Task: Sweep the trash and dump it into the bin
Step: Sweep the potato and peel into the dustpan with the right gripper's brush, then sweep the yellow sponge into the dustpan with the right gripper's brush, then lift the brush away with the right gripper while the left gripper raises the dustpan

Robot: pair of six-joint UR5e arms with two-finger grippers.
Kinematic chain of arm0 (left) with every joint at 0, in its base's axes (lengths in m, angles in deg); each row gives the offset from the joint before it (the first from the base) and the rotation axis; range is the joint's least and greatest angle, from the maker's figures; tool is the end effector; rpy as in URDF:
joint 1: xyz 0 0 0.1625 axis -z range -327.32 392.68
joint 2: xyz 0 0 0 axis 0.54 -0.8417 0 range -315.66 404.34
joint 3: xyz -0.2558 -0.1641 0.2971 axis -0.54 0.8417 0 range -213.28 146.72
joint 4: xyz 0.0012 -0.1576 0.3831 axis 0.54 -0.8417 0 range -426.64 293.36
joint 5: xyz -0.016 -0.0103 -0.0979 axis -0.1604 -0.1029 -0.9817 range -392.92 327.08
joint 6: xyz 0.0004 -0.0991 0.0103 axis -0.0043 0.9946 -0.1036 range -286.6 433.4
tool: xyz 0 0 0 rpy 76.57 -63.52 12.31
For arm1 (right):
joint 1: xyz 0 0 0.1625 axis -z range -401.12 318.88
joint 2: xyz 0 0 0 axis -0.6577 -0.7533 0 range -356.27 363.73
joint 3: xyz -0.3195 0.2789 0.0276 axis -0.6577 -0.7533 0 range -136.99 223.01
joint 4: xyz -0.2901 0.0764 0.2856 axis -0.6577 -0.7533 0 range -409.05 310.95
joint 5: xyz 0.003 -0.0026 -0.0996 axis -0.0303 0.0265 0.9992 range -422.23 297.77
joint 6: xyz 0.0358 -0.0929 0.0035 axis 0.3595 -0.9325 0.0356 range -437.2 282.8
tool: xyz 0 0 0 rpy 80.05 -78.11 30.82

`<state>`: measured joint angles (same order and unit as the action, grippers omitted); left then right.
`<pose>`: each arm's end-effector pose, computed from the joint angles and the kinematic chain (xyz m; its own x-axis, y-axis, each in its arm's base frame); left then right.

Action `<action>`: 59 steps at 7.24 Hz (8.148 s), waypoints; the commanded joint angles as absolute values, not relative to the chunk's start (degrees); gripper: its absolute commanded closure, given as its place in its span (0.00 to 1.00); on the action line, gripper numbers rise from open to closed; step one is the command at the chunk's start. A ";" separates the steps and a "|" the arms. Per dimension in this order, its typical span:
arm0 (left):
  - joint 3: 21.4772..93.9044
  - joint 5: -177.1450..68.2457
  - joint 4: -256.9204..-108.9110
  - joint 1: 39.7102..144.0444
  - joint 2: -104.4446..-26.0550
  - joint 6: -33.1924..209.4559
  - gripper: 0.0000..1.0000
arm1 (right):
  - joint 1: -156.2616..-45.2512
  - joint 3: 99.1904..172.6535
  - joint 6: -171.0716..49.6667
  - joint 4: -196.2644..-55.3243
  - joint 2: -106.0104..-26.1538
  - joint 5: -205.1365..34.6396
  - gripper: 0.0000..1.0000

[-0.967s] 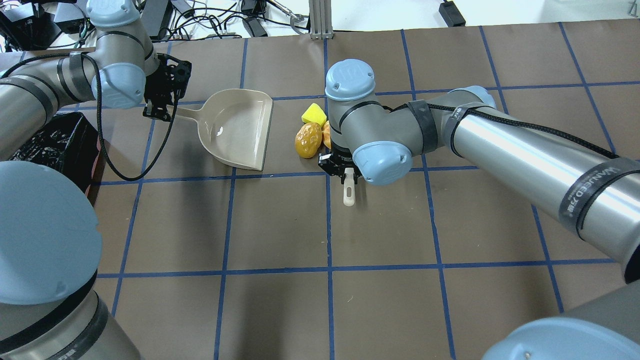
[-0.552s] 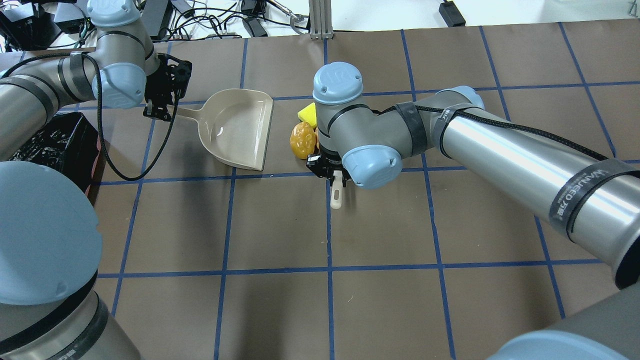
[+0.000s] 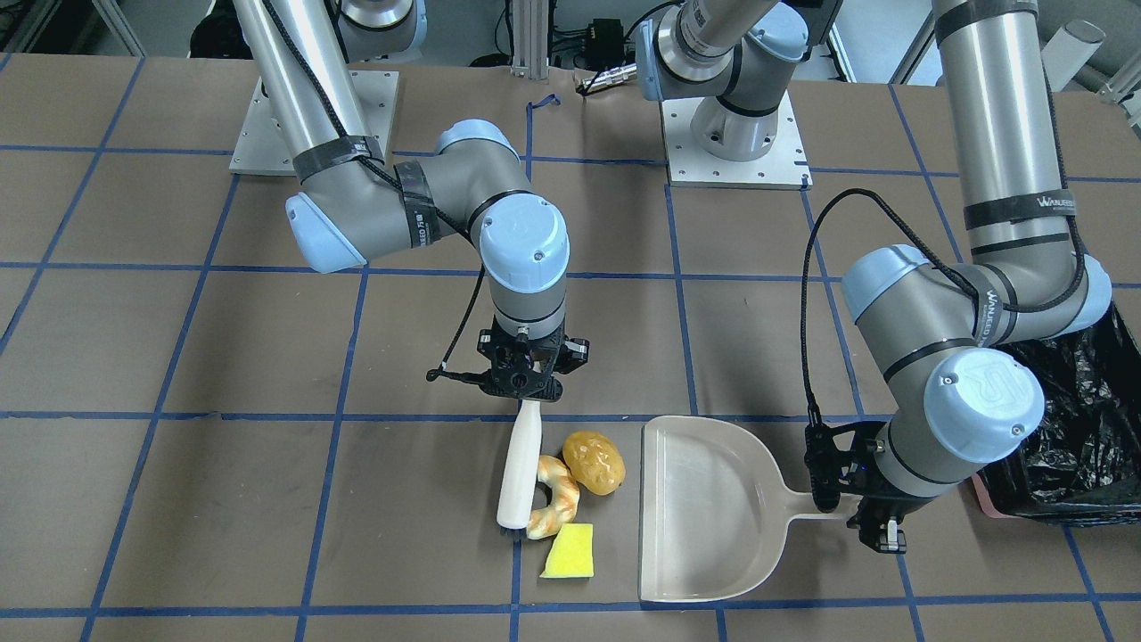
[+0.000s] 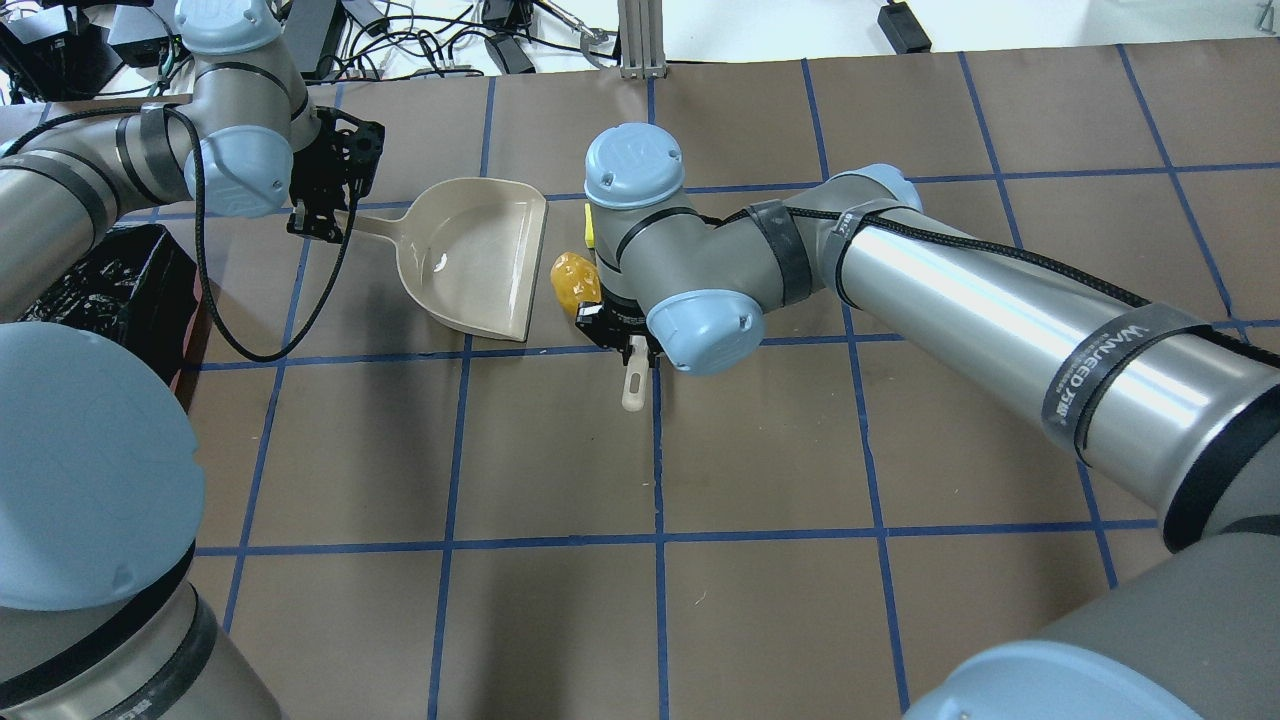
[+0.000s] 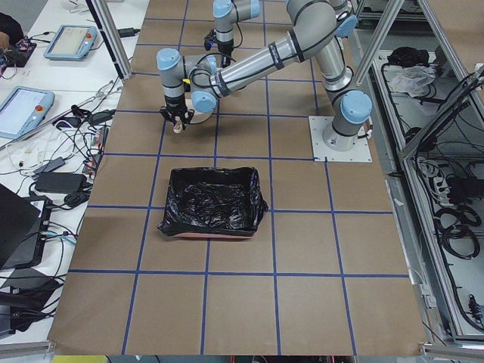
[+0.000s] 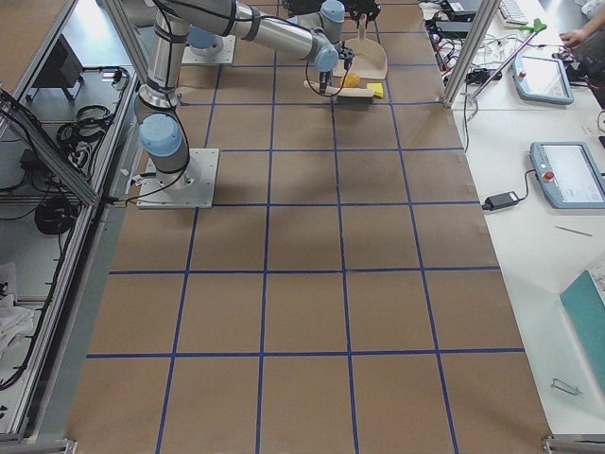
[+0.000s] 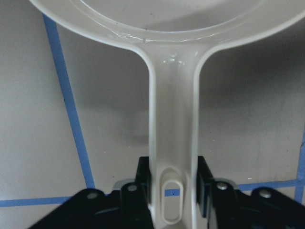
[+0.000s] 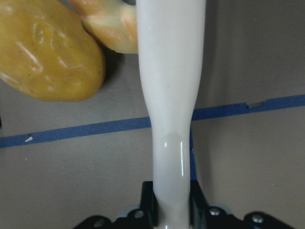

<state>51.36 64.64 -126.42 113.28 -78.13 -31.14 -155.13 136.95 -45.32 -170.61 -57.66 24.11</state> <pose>-0.0071 -0.6928 0.2490 0.0874 0.9960 -0.0194 0.9865 -0.0838 0.1407 0.3847 -0.5206 0.2235 -0.9893 0.1386 -0.0452 0.1364 0.9895 0.0484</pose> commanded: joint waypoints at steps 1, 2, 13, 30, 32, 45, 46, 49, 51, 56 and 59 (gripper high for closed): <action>51.36 64.64 -126.66 113.36 -78.26 -30.84 0.96 | -156.95 136.71 -42.50 -171.74 -56.57 22.76 1.00; 51.36 64.64 -126.67 113.37 -78.35 -30.58 0.96 | -157.57 136.62 -39.96 -171.74 -55.96 22.76 1.00; 51.10 64.73 -126.58 113.98 -78.18 -30.40 0.96 | -162.58 128.01 -28.71 -172.62 -50.25 15.29 1.00; 51.27 64.82 -126.67 114.16 -78.18 -30.40 0.96 | -152.48 120.18 -58.69 -161.48 -47.16 28.75 1.00; 51.27 64.82 -126.67 114.16 -78.26 -30.22 0.96 | -153.36 120.10 -56.39 -161.55 -46.64 25.42 1.00; 51.18 64.73 -126.67 114.16 -78.35 -30.13 0.96 | -165.22 118.60 -35.11 -161.72 -46.90 15.82 1.00; 51.18 64.56 -126.67 114.07 -78.52 -30.31 0.96 | -164.62 118.25 -35.89 -161.20 -47.60 16.17 1.00; 51.18 64.20 -126.67 113.89 -78.35 -30.22 0.96 | -159.45 118.16 -43.84 -152.46 -53.38 19.06 1.00; 51.53 62.46 -126.58 113.63 -77.91 -29.08 1.00 | -151.47 118.95 -51.07 -145.93 -56.99 22.32 1.00; 52.85 46.21 -126.75 108.54 -76.43 -28.47 1.00 | -129.95 126.67 -69.34 -148.80 -62.72 30.32 1.00; 49.79 45.92 -141.37 101.09 -71.43 -29.16 1.00 | -116.57 133.25 -87.26 -157.20 -63.07 30.41 1.00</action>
<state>51.09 45.98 -135.23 104.21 -73.69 -28.62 -121.77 130.21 -80.41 -153.12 -62.99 30.35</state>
